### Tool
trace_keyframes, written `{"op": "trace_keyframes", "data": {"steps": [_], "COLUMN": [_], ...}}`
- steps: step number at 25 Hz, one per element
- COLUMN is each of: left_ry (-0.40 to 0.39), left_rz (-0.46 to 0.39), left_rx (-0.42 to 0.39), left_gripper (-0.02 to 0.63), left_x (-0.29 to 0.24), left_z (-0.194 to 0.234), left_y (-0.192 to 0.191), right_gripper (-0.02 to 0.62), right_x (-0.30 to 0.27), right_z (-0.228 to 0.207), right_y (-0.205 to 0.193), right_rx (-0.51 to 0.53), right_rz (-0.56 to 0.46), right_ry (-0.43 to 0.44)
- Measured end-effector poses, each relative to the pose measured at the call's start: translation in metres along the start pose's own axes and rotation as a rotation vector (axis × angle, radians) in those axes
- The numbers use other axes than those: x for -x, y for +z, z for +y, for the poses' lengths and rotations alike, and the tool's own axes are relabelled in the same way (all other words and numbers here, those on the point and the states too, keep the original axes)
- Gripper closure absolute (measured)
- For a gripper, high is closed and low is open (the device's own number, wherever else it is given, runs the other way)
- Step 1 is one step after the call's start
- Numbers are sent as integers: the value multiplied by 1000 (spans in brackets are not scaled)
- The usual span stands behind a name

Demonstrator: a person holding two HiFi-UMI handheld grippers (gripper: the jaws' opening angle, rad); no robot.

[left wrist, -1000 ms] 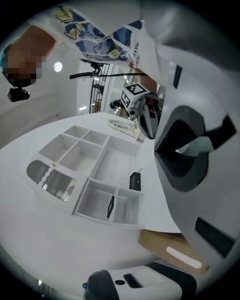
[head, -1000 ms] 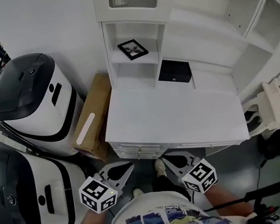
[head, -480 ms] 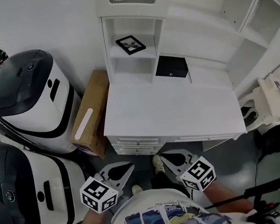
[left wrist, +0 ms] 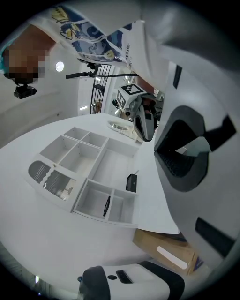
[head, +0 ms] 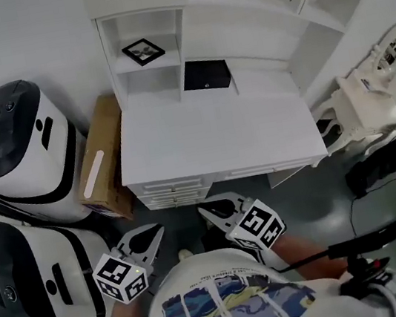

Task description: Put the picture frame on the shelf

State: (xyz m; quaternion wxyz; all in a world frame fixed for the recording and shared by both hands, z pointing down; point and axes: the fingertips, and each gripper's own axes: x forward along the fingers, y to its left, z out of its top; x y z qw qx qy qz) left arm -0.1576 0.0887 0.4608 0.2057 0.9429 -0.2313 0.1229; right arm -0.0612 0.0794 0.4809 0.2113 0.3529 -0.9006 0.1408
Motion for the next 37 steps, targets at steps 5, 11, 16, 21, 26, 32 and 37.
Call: {"op": "trace_keyframes", "data": {"steps": [5,11,16,21,26,32,37], "left_ry": [6,0,0,-2,-6,-12,-16], "left_rz": [3,10,15,24,31,42,44], "left_rx": [4,8,19,23,23,35,33], "left_gripper": [593,593,593,593,592,593,592], "left_x": [2,-2,-5,-9,-16,-30,-42], "left_z": [0,-4,-2,1,7,12,21], "left_y": [-4,-3,-4,-4,-2,4,8], "right_gripper": [571,571,571,571,571,571,571], "right_x": [-4,-1,0,-4,-6,-7,-11], "right_z": [4,4,5,-1,-5,-18,-32], "right_y": [2,-1,-1,-3,2,1,-1], "right_rx": [14,13,7,9,-17,-29,-38], "right_rz": [-4,7,9,16,11,14,23], "right_ry": [12,14,20,15,27,26,33]}}
